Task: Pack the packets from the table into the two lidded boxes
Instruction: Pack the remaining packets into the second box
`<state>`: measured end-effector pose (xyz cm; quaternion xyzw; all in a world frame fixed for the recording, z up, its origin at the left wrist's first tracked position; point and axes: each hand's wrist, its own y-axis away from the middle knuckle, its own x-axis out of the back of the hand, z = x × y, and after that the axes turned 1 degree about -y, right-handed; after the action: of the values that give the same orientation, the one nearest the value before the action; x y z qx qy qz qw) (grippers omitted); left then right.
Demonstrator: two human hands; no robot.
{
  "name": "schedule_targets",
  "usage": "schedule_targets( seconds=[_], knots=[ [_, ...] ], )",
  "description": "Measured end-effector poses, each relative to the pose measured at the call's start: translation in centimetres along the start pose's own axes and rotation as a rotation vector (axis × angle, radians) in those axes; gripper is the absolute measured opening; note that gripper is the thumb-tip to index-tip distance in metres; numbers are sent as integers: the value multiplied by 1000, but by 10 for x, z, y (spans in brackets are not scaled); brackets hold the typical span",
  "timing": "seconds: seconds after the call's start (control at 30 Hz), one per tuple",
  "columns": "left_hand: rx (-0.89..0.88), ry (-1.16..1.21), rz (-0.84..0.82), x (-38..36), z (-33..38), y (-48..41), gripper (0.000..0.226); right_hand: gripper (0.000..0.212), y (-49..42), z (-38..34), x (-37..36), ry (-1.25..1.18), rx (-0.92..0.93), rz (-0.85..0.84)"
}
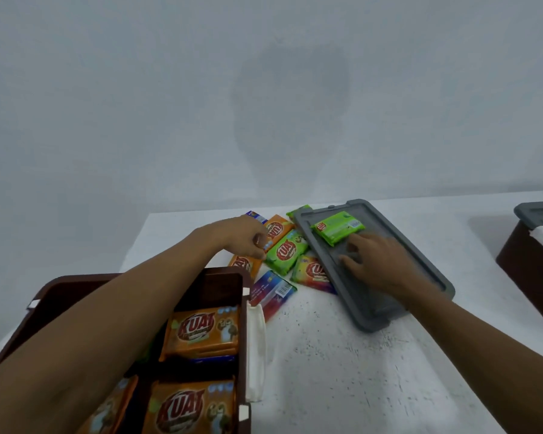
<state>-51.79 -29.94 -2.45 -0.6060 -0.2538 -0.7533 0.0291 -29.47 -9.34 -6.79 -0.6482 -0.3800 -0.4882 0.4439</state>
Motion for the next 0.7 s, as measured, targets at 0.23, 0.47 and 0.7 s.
schedule_targets(
  seconds=[0.23,0.47,0.7],
  knots=[
    [-12,-77,-252,-4,29,-19,52,48,-35,-6,-8,-139,18,-28],
    [61,-41,2,7,26,-34,46,85,-64,1,1,-3,89,-394],
    [109,-93,-61,-7,49,-57,91,70,-79,30,10,135,87,-447]
  ],
)
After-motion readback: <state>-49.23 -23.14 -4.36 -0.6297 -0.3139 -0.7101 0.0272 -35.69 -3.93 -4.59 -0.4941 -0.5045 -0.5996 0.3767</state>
